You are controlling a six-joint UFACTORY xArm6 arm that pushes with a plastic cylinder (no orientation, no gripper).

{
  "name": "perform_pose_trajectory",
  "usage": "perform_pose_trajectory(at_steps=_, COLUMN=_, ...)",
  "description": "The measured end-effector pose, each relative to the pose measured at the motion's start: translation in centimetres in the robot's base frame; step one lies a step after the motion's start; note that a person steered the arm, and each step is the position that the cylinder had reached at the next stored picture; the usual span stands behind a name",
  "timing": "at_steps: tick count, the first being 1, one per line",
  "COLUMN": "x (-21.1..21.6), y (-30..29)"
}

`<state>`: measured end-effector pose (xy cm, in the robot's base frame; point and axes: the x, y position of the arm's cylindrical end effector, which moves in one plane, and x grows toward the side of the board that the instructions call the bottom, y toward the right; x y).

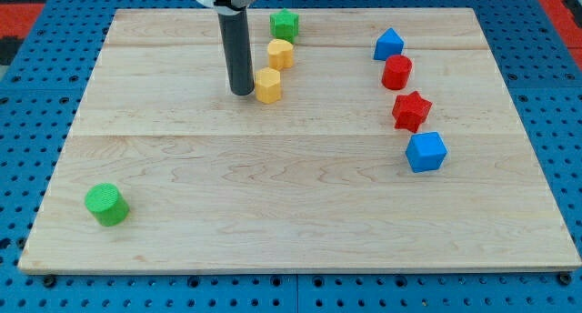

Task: Arrange the green and yellow blocks in a vertical line

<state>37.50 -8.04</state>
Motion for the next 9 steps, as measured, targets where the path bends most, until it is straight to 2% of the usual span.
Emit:
perform_pose_trajectory(at_steps=1, x=3.4, y=-9.1)
perform_pose_trajectory(at_steps=2, x=9.0, y=-19.6)
perform_pose_trajectory(at_steps=3, x=13.7, y=-22.3)
perform_pose_trajectory(at_steps=4, x=20.6, y=-19.3)
perform_pose_trajectory(at_steps=5, x=20.5, y=-15.6)
perform_pose_trajectory(at_steps=6, x=16.5, y=-14.9)
perform_pose_trajectory(at_steps=7, x=15.0, y=-8.8)
perform_pose_trajectory(at_steps=9, x=16.3, y=-0.1)
